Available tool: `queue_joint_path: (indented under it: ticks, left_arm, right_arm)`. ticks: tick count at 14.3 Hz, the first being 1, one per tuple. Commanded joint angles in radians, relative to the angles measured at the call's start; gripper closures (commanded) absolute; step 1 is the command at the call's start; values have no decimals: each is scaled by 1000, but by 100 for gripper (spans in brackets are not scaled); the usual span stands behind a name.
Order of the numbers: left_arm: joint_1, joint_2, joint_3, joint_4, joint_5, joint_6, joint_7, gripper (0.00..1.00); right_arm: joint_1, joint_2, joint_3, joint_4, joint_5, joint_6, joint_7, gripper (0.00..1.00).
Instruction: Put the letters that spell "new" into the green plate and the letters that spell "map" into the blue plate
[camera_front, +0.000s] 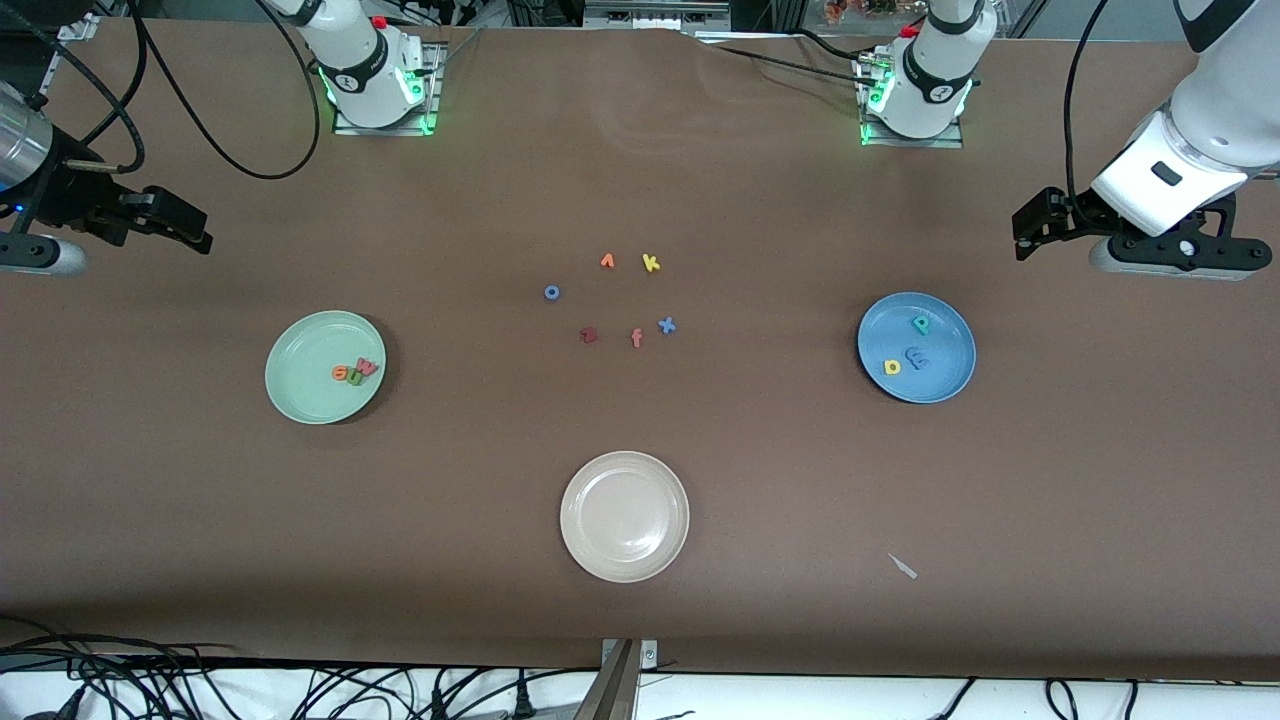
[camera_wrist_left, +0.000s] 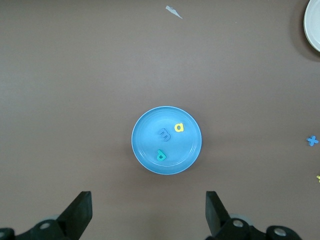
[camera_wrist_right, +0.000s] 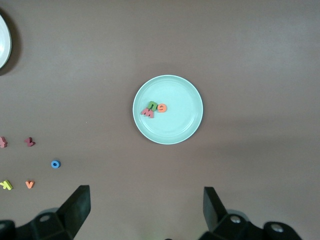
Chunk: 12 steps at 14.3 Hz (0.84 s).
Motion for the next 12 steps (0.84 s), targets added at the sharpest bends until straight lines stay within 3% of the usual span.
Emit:
queue_joint_path:
  ticks: [1, 12]
  left_arm:
    - [-4, 6, 11, 21, -24, -20, 23, 0]
    - [5, 6, 11, 21, -26, -27, 23, 0]
  right_arm:
    - [0, -9, 4, -9, 12, 5, 9, 0]
    - [-1, -9, 3, -14, 12, 2, 9, 0]
